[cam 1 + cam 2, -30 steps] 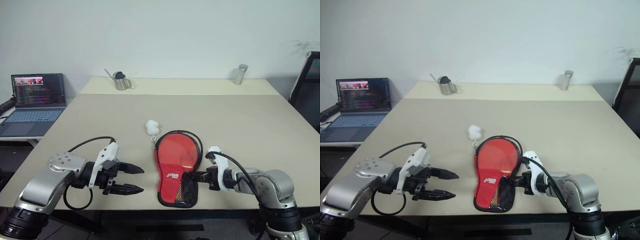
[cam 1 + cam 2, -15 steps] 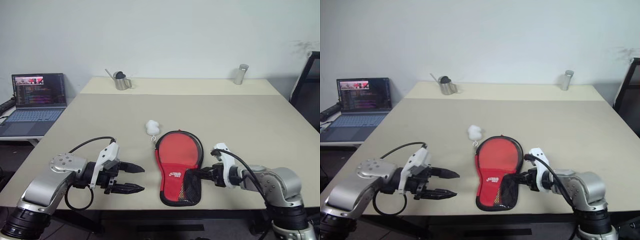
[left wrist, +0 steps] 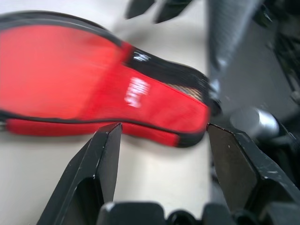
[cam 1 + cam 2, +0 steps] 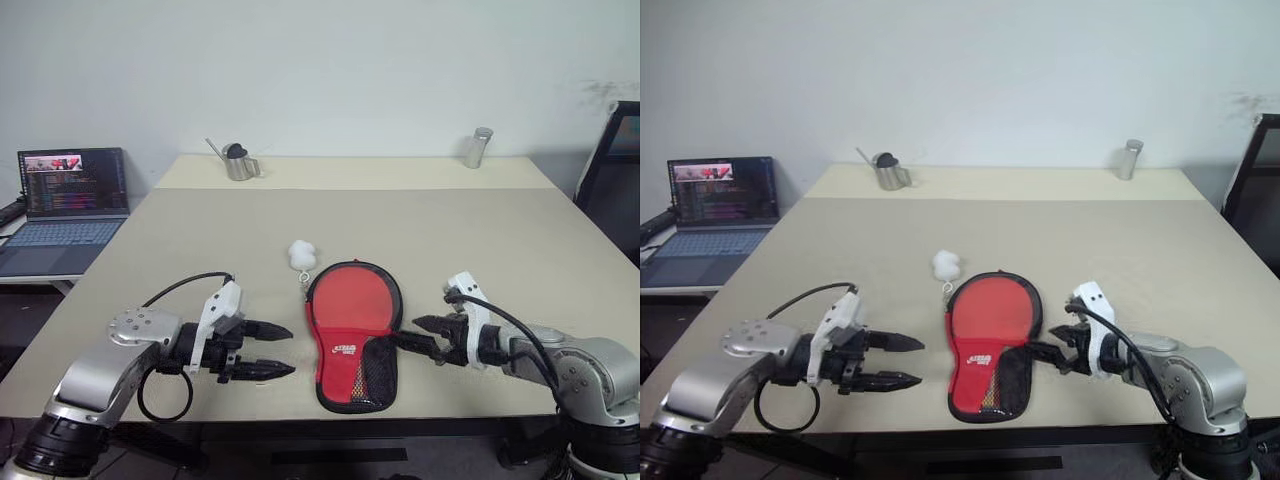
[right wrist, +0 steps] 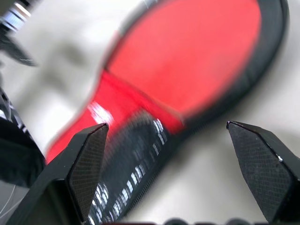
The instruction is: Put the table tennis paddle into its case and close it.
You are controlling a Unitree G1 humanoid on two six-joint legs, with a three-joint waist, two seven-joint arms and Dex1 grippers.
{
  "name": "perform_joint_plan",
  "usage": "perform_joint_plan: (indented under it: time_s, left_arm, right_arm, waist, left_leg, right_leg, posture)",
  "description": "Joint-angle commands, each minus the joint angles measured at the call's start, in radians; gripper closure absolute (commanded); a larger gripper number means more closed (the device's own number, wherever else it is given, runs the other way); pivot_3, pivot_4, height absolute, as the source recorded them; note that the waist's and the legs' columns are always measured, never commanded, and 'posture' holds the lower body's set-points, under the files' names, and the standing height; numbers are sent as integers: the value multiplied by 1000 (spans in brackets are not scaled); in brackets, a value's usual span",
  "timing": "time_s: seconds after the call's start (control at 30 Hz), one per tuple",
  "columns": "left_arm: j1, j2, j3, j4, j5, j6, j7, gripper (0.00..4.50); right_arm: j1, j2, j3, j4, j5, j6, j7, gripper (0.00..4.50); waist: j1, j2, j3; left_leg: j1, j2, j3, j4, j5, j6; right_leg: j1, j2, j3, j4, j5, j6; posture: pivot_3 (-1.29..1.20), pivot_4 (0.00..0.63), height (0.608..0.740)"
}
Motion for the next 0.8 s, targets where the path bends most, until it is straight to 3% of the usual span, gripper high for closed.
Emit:
perform_joint_plan:
  time_s: [0.03, 0.4, 0.6, 0.8]
  left_arm:
    - [-56, -25, 50, 35, -16, 33, 76, 1355]
    - [-266, -115, 66, 281, 103, -98, 259, 1355]
    - [-377, -167, 32, 455, 207, -158, 354, 1355]
    - [-536, -278, 16, 710, 278, -180, 439, 1355]
  right_arm:
    - [-19, 16, 8, -40, 14, -91, 4, 38]
    - [-48, 140, 322, 174, -233, -443, -36, 38]
    - [-55, 189, 374, 316, -332, -557, -65, 38]
    - [-54, 225, 378, 345, -364, -581, -65, 38]
  waist:
    - [0, 0, 0]
    - [0, 0, 0]
    - [1, 0, 0]
    - [3, 0, 0]
  left_leg:
    - [0, 0, 0, 0, 0, 0]
    - [0, 0, 0, 0, 0, 0]
    - [0, 0, 0, 0, 0, 0]
    - [-1, -1, 0, 0, 0, 0]
  right_leg:
    - [0, 0, 0, 0, 0, 0]
    - [-1, 0, 0, 0, 0, 0]
    - [-1, 0, 0, 0, 0, 0]
    - [-1, 0, 0, 1, 0, 0]
  posture:
    - [0, 150, 740]
    - [0, 150, 740]
    - [0, 150, 740]
    - [0, 150, 740]
